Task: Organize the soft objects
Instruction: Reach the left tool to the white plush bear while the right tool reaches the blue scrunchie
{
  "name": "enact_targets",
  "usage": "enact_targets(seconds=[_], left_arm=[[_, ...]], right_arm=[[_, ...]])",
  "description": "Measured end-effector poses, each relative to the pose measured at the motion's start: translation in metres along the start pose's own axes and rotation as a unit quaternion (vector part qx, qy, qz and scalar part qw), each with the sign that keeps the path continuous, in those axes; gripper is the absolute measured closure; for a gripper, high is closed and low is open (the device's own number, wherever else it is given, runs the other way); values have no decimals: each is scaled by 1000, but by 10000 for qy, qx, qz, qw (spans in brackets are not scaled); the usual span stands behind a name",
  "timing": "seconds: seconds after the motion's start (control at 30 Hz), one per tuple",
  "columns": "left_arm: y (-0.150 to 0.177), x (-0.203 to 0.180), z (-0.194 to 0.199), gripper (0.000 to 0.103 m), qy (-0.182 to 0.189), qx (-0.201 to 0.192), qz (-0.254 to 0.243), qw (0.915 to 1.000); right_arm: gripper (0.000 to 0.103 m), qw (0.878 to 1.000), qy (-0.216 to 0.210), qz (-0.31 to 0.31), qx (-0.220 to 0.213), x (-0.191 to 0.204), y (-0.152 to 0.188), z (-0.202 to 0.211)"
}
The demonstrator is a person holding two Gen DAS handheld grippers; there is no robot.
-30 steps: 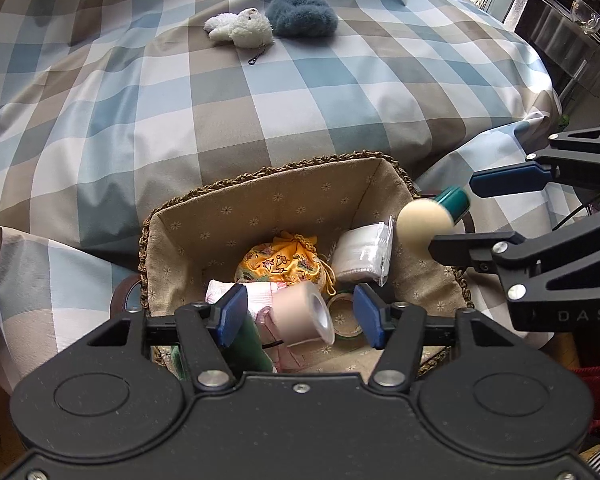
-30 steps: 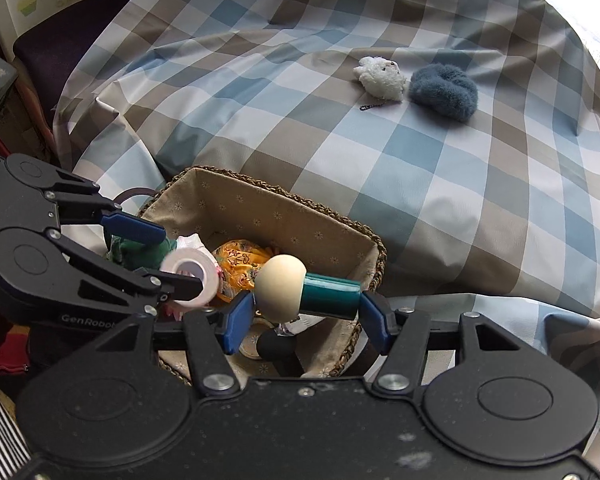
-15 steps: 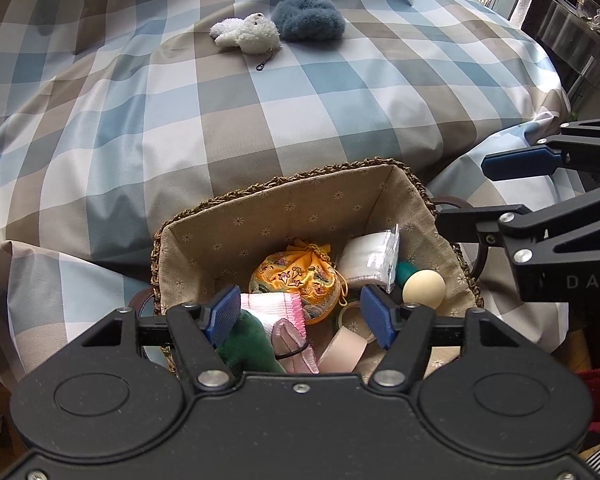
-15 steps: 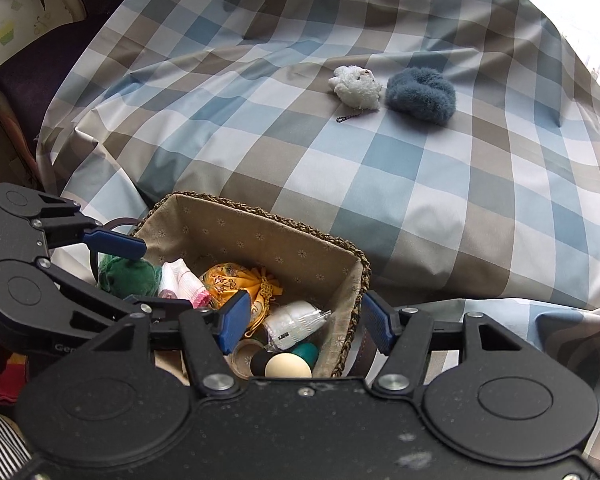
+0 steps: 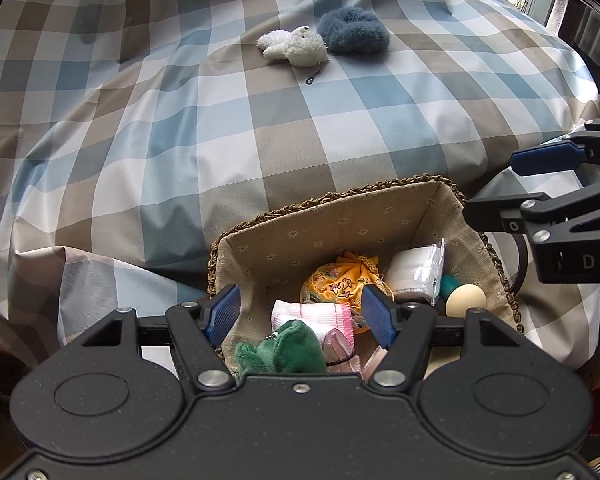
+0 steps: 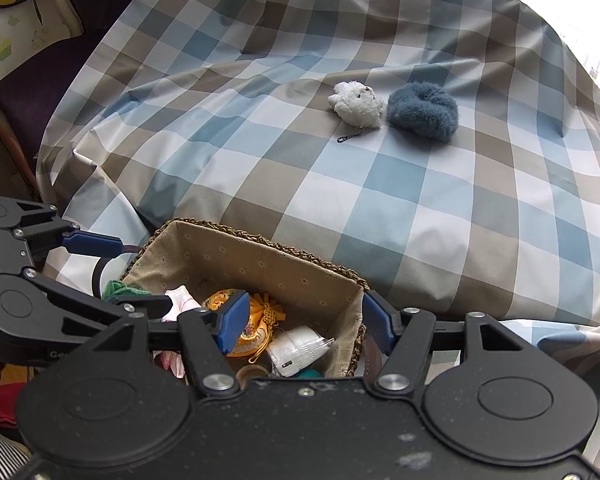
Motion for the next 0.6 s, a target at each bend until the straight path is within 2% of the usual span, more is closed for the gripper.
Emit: enact_targets(seconds=[0.37, 0.47, 0.6], left_arm=[[-8, 19, -4, 40, 20, 252, 457, 9986], [-13, 22, -4, 40, -16, 215, 410, 9989], [-26, 26, -3, 40, -272, -6, 133, 9995]], right_arm=[[41, 9996, 223, -125, 103, -16, -16, -4], [40, 9994, 325, -151, -14, -24, -25, -3], [39, 9984, 493, -147, -241, -35, -41, -8]])
Point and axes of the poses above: each gripper's, at about its wrist camera, not at the fingertips, and z roughly against the way its jaws point, x to its left, y to its underside, the point moved 5 cm from there along -z, roughly the way its jaws point, and after that the axes turned 4 degrees about -z, right-handed, at the moved point
